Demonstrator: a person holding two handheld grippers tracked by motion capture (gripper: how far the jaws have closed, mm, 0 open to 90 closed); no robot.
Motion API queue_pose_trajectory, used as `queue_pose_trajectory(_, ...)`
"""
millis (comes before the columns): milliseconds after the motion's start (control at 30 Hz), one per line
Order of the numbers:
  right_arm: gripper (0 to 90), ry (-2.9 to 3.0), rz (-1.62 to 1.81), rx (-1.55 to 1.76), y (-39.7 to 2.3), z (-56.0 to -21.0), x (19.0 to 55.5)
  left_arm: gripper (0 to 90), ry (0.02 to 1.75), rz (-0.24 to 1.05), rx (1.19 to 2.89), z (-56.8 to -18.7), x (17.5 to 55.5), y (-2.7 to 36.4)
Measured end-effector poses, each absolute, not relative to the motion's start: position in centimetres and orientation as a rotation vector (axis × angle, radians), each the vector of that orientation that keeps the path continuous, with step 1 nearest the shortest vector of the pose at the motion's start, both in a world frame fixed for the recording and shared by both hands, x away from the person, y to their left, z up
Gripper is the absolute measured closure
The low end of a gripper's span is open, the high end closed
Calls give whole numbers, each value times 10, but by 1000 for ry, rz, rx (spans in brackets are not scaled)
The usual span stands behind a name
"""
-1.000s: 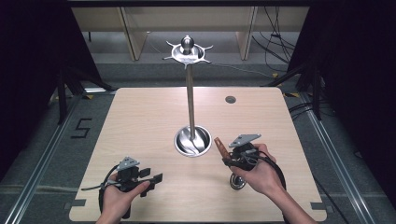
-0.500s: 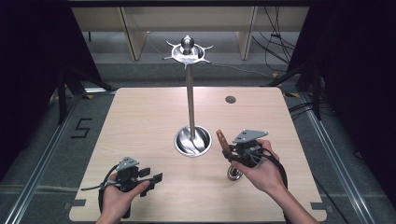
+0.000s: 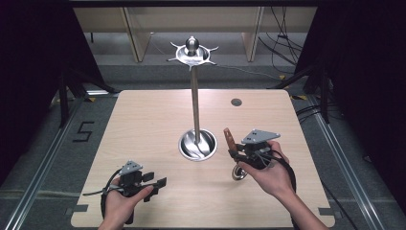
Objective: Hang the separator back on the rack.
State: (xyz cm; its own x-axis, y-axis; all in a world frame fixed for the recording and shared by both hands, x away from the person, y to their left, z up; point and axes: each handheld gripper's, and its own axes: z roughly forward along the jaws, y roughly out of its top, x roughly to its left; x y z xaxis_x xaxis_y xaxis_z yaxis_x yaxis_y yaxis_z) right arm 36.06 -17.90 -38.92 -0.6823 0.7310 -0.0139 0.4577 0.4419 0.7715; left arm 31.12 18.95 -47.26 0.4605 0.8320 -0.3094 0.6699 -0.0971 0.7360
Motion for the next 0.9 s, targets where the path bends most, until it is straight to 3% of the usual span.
queue_pose_trajectory(900,688,2258,1184,981,-185,-368,365,390,1277,232,1817,-473,311,190)
